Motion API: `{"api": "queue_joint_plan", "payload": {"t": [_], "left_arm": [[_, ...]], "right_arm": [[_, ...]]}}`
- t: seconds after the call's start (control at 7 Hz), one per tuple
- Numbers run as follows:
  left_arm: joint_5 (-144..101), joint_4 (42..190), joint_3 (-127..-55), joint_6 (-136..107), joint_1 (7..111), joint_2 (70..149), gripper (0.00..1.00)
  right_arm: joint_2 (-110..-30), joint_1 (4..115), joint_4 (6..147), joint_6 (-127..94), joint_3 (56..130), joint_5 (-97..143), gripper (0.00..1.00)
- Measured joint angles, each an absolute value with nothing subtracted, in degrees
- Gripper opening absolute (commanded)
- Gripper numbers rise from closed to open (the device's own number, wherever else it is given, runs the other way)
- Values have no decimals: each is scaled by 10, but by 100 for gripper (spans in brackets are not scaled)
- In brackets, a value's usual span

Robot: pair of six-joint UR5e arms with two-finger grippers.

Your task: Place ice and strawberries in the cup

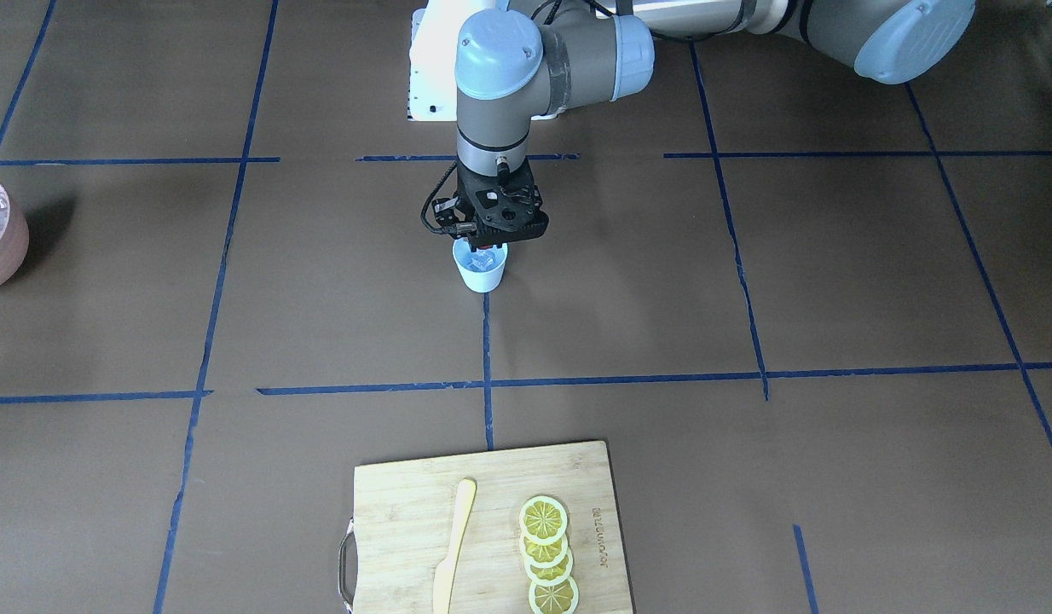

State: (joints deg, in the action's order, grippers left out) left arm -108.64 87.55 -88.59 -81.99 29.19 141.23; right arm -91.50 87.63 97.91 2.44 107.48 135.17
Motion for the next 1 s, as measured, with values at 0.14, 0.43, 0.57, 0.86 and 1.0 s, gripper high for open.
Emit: {"api": "queue_joint_plan", "payload": {"t": [0.14,0.43,0.57,0.86,1.0], "left_arm": [[-1086,880,-887,-819,292,1410,100],[-1085,880,-892,-819,294,1409,100],[-1086,875,-895,-816,302,1408,100],[-1093,837,-932,-761,340,1385,100],[-1112,804,-975,-702,371,1349,100]], "right_arm": [[-914,876,979,25,1075,1352,99],[-915,879,979,25,1072,1355,99],[-916,880,979,24,1067,1356,99],[-916,881,978,25,1059,1351,99],[-916,881,978,25,1049,1343,99]]}}
